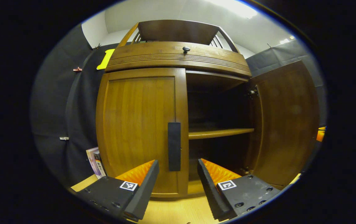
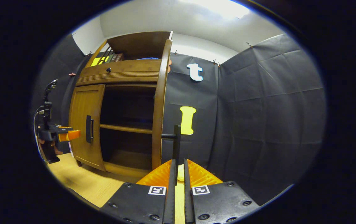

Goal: Open the right door of the double-door shoe cabinet with the right hand, and open the left door with the left hand.

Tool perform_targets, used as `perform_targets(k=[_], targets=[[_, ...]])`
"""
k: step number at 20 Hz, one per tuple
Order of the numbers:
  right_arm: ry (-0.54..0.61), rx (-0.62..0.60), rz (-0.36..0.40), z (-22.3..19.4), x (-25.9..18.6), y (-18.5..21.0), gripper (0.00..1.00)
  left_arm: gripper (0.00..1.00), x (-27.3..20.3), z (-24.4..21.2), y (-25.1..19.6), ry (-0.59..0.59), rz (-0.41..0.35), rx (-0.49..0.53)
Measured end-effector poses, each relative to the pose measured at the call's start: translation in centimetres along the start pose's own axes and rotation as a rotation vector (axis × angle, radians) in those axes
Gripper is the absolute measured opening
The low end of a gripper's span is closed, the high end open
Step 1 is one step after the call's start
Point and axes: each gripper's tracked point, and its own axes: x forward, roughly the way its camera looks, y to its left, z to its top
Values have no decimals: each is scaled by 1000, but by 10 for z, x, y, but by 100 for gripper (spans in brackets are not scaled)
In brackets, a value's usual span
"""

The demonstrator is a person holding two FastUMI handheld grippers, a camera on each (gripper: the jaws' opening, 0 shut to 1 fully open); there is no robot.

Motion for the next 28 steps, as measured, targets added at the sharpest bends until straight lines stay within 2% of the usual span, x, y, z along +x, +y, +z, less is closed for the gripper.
perform_targets(k=[2,5,6,8,11,12,13,14,15,17,18,20,21,22,23,24,28], targets=[[-22,-14,-36,0,-3,-22,38,78,14,0,7,-6,26,24],[-13,40,-60,-5,-12,-43,72,78,33,3,-3,-29,-9,9],[-7,46,-87,-10,-14,-53,75,78,38,4,-6,-36,-17,8],[-11,32,-144,-13,-20,-74,91,78,46,8,-5,-46,-3,24],[-24,2,-217,-12,-30,-99,92,78,62,7,-3,-51,10,20],[-41,-11,-244,-9,-32,-109,96,78,66,5,-1,-47,16,11],[-61,-13,-263,-4,-34,-115,96,71,69,2,4,-46,31,0],[-72,-5,-274,-1,-34,-119,93,68,72,1,9,-46,45,-17],[-79,7,-277,0,-36,-122,93,62,76,-2,9,-45,36,-41],[-98,26,-275,4,-37,-123,93,57,83,-5,6,-32,11,-75],[-104,31,-279,5,-37,-125,96,55,85,-5,5,-29,4,-74],[-100,29,-289,3,-37,-129,93,51,90,-6,4,-26,13,-45],[-90,23,-296,1,-36,-130,99,50,92,-7,2,-26,17,-27],[-79,16,-301,-3,-36,-132,96,48,92,-8,0,-23,12,-19],[-69,8,-303,-6,-37,-131,96,41,92,-8,2,-27,19,-15],[-61,0,-302,-7,-36,-129,93,39,93,-8,2,-22,20,-14],[-38,-7,-274,-10,-34,-119,93,34,88,-6,0,-18,3,-56]])
